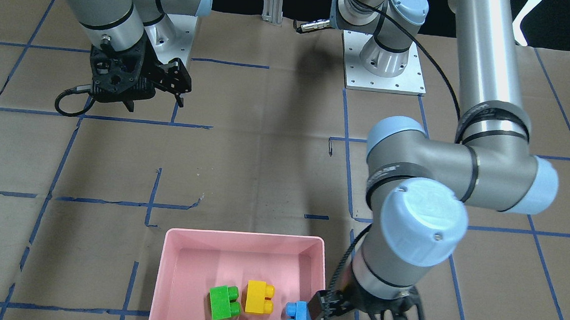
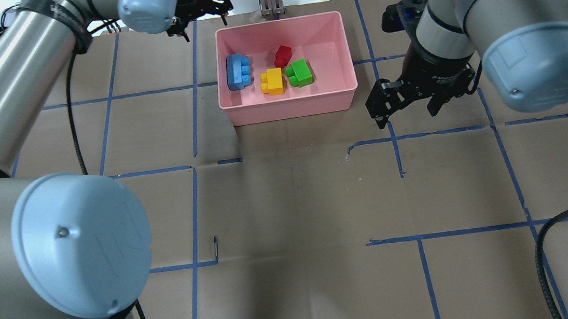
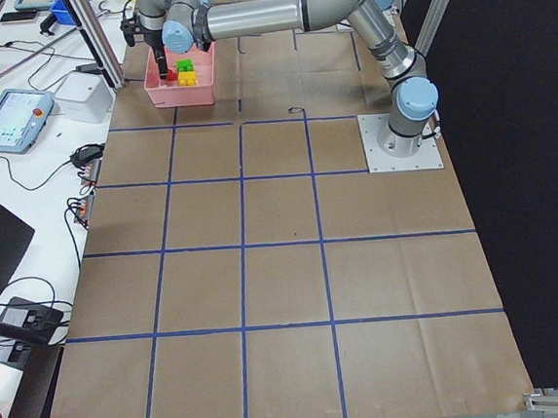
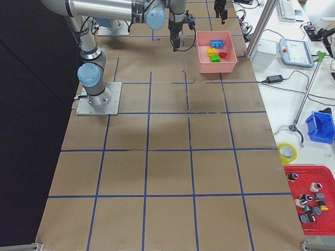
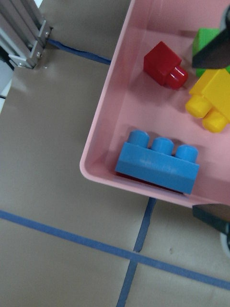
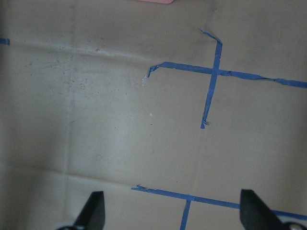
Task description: Put all blocks into box
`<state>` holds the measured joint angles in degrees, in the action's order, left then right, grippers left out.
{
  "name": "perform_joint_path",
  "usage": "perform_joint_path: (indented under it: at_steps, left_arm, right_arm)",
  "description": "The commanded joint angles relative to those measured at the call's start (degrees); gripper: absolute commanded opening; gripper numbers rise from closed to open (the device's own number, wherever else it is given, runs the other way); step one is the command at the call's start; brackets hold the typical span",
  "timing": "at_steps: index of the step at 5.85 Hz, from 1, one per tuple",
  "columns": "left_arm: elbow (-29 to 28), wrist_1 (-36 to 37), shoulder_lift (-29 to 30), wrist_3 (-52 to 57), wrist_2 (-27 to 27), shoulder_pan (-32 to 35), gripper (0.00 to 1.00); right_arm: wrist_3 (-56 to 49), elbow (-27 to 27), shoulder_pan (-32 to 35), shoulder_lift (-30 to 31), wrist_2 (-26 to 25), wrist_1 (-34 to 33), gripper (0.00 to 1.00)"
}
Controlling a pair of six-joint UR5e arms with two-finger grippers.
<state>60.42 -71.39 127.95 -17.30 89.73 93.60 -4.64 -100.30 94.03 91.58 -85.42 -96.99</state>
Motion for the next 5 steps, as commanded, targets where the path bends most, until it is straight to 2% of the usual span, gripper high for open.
perform_joint_path:
  at_steps: [1, 2, 3, 4, 5]
  left_arm:
    - [9.3, -3.14, -10.11, 10.67, 0.09, -4.29, 0.99]
    - [18.85, -2.88, -18.53, 15.32, -0.61, -5.26, 0.99]
    - [23.91, -3.14, -23.92, 23.11, 0.0, -5.27, 0.99]
    - [26.66, -4.8, -28.24, 23.8, -0.43, -5.01, 0.99]
    - [26.51, -9.51, -31.15, 23.72, -0.44, -4.66, 0.99]
  right_arm:
    - [2.01, 0.54, 1.77, 0.53, -0.63, -0.22, 1.0]
    - [1.75, 3.94, 1.77, 1.32, -2.37, 0.91, 1.0]
    - [2.01, 4.49, 1.77, 1.41, -3.08, 2.66, 1.0]
    - [2.18, 4.76, 1.77, 1.5, -2.92, 2.16, 1.0]
    - [1.84, 4.59, 1.77, 1.59, -2.83, 2.68, 1.0]
